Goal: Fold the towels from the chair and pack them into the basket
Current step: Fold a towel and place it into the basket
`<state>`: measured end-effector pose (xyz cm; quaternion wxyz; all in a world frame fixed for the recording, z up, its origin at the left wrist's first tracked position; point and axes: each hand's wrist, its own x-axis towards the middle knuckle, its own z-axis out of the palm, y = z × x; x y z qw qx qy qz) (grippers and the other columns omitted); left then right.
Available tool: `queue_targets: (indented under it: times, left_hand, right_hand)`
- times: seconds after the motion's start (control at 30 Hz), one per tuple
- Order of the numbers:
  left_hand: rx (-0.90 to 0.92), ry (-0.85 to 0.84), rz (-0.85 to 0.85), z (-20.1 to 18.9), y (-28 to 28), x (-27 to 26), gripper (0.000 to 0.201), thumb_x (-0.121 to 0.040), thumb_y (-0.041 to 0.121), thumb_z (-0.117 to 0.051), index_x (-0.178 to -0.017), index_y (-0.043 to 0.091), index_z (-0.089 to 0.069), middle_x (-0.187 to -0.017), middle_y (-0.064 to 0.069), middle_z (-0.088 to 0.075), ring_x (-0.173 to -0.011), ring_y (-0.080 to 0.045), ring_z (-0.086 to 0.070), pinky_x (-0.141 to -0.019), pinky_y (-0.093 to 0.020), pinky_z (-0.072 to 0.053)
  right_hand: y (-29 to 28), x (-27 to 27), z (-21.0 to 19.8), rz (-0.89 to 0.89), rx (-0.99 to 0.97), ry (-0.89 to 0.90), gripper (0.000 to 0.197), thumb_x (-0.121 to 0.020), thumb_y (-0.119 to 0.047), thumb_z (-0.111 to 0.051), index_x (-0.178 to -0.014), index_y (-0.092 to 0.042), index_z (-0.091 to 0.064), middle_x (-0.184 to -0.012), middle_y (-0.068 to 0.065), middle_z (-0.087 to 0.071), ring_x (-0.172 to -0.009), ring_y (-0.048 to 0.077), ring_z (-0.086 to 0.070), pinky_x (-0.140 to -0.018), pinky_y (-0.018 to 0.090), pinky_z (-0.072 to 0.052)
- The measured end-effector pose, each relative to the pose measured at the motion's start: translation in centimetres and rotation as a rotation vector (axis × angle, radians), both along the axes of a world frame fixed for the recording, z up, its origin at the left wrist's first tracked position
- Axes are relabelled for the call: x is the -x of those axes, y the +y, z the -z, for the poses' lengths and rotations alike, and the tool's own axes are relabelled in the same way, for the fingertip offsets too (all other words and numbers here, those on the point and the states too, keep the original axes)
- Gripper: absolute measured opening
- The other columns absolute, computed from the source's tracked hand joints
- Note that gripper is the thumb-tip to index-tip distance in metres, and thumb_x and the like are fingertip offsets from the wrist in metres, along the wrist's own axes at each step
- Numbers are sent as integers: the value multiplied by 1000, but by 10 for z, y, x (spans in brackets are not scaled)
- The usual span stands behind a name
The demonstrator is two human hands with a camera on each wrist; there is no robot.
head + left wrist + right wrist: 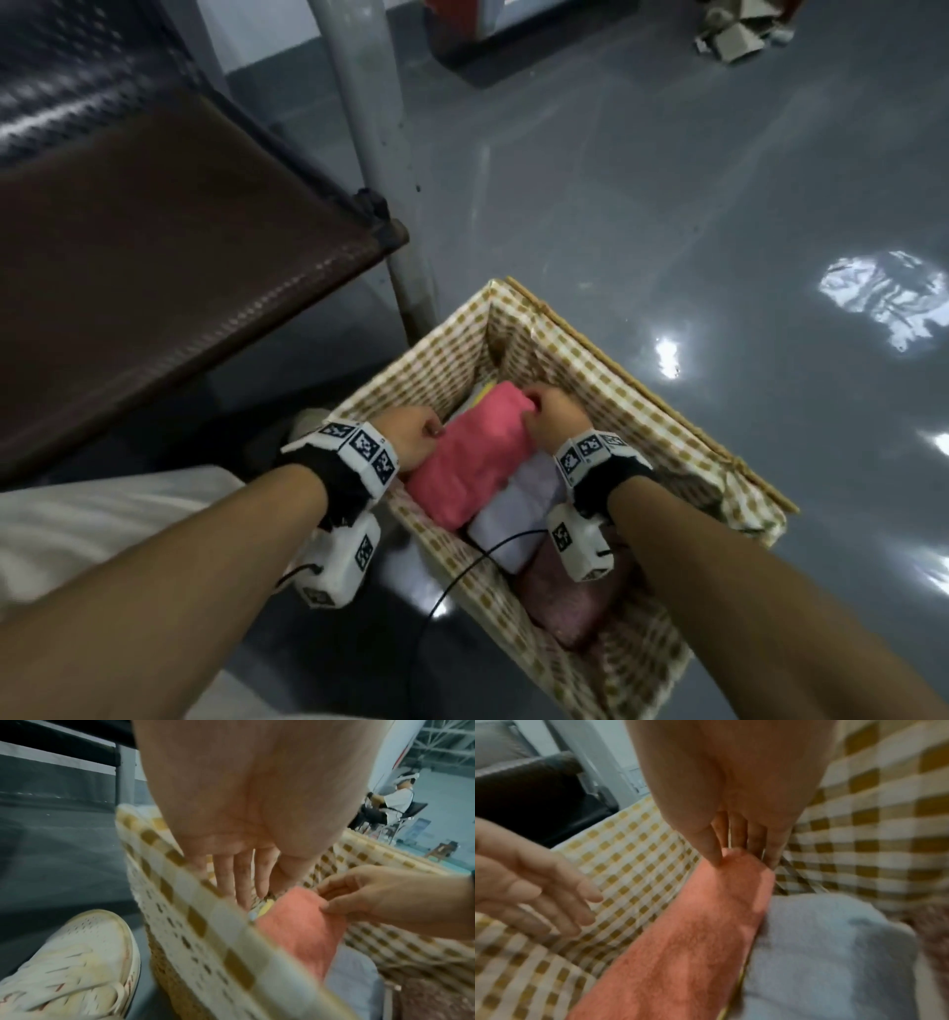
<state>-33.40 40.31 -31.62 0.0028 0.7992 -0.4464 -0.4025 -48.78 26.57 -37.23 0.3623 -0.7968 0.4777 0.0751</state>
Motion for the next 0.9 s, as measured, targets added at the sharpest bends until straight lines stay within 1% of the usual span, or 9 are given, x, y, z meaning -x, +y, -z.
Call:
queue_targets:
  times: [0.13, 0.2, 0.3, 0.47, 0.57, 0.67, 0.73, 0.83, 0.9]
  left_hand:
    - [129, 51, -145, -28, 6, -13, 21, -91, 20, -54, -109, 21, -66, -122, -1, -62, -112, -19, -58, -96, -27, -45]
    - [194, 76, -213, -51, 9, -21, 14, -90, 23, -56, -98, 27, -67, -111, 0, -65, -103, -19, -63, -86, -26, -48]
    - [325, 51, -278, -99, 17, -41, 10, -88, 26, -58, -88, 32, -65, -95, 7, -67, -87, -12, -62, -73, -22, -43]
    - [553, -33, -397, -192, 58, -94, 9, -86, 22, -60, -88, 25, -68, -89, 1, -72, -85, -17, -66, -82, -30, -51]
    - [677, -68, -470, -247, 97, -130, 12, -91, 17, -55, -94, 17, -67, -86, -1, -70, -79, -13, -66, -67, -18, -50]
    - [769, -127, -540, -289, 147, -168, 11, -93, 13, -53, -94, 13, -64, -85, -4, -68, -70, -9, -61, -56, -10, -46]
    - [796, -179, -604, -305, 185, -192, 10, -92, 16, -55, -92, 15, -65, -84, -1, -69, -69, -6, -61, -60, -15, -47]
    - [815, -196, -730, -308, 249, -226, 8, -92, 18, -57, -90, 16, -65, -82, 1, -69, -76, -13, -64, -76, -27, -50]
    - [815, -196, -818, -298, 289, -246, 9, -91, 15, -56, -87, 16, -64, -78, 0, -67, -72, -15, -62, -76, -29, -49]
  right_hand:
    - [4, -14, -28, -91, 114, -30, 28, -90, -10, -51, -113, -15, -66, -115, 8, -67, -105, 24, -62, -91, 28, -47]
    - [9, -24, -52, -152, 159, -86, 26, -88, -7, -54, -109, -13, -68, -114, 7, -67, -106, 23, -61, -94, 28, -47]
    - [16, -51, -98, -269, 209, -149, 23, -87, -10, -57, -106, -15, -68, -111, 7, -67, -103, 23, -62, -90, 27, -45]
    - [37, -120, -192, -467, 289, -243, 18, -88, -14, -59, -103, -16, -69, -104, 5, -70, -101, 20, -62, -74, 15, -36]
    - [65, -174, -251, -613, 347, -321, 16, -88, -13, -59, -99, -16, -70, -103, 3, -70, -99, 19, -62, -81, 19, -41]
    - [103, -230, -301, -747, 415, -363, 14, -88, -16, -60, -97, -19, -70, -100, 2, -70, -96, 18, -62, -77, 19, -40]
    - [133, -266, -325, -841, 453, -375, 14, -88, -19, -59, -97, -21, -70, -101, 1, -70, -96, 18, -63, -78, 21, -42]
    - [183, -319, -346, -969, 474, -373, 16, -89, -21, -58, -101, -21, -70, -103, 1, -70, -96, 17, -63, -81, 24, -47]
    - [219, -352, -351, -1049, 467, -363, 16, -90, -21, -58, -102, -20, -69, -103, 1, -69, -96, 18, -63, -84, 27, -49]
